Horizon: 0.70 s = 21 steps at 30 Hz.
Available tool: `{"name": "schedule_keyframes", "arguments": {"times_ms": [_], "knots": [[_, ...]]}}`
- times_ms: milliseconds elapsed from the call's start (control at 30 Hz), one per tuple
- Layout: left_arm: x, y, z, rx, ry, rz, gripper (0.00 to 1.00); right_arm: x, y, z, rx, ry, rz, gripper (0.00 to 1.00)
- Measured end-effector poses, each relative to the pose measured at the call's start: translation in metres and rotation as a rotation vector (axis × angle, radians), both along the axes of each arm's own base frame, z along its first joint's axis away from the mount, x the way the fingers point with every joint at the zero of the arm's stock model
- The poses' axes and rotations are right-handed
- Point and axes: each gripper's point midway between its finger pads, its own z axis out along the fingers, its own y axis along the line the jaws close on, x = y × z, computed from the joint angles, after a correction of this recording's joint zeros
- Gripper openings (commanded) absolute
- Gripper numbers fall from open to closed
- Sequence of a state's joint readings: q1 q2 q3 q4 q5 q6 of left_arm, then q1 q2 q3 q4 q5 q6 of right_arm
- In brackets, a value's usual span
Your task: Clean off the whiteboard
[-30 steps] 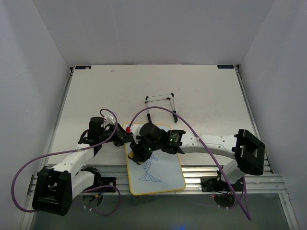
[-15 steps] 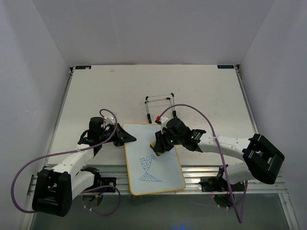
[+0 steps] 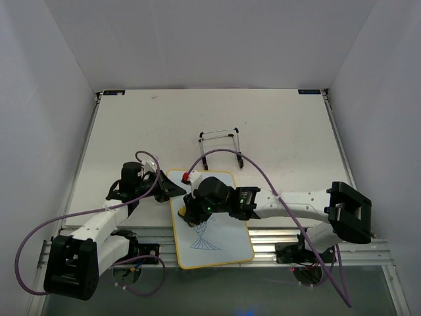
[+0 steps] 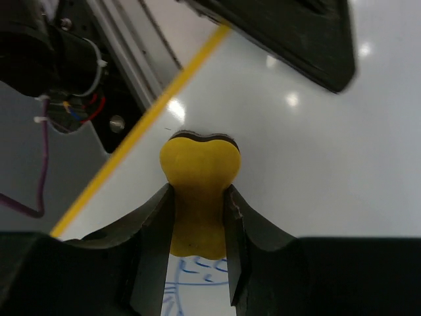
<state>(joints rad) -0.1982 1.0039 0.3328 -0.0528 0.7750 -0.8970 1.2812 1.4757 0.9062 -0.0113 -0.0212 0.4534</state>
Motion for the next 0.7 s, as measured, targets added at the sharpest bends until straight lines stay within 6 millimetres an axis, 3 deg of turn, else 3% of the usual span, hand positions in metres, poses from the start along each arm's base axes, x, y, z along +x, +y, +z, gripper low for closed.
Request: {"name": "schedule_keyframes", "arguments": {"times_ms": [133,333,700], "knots": [[-0.001,0.0,-0.002,0.001,0.004,0.002,0.0,-0.027,0.025,0.015,0.055,0.014,0.022,0.08],[-0.001,0.0,-0.003,0.004,0.004,0.004,0.0,-0.026,0.021,0.012,0.087,0.052,-0.045,0.08],[-0.001,0.001,-0.001,0.008,0.001,0.011,0.0,-0.002,-0.06,-0.032,0.072,0.154,-0.243,0.08]]}}
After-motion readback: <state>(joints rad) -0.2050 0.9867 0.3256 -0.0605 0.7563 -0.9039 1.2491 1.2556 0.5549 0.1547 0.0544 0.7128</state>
